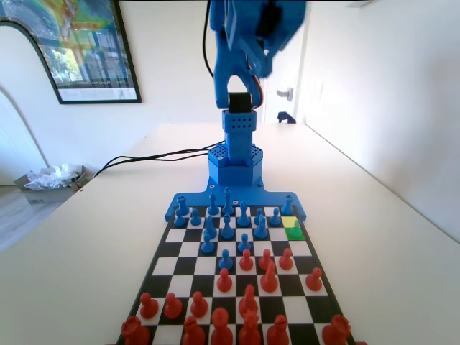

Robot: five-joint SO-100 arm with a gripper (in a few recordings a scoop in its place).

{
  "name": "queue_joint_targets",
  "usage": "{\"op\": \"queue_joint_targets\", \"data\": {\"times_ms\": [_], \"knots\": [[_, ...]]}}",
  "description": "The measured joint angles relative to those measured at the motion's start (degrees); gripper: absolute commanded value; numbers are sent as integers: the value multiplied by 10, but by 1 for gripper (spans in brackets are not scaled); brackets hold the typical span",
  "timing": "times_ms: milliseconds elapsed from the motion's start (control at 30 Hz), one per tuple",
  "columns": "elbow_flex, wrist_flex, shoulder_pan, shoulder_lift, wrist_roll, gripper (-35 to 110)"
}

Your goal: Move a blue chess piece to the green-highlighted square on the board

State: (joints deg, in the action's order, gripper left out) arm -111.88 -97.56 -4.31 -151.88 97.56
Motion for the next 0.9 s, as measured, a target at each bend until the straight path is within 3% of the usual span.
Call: {"op": "queue_joint_targets", "data": {"times_ms": [300, 900], "knots": [[-119, 36, 33, -125, 15, 1], [-127, 60, 41, -179, 15, 1]]}}
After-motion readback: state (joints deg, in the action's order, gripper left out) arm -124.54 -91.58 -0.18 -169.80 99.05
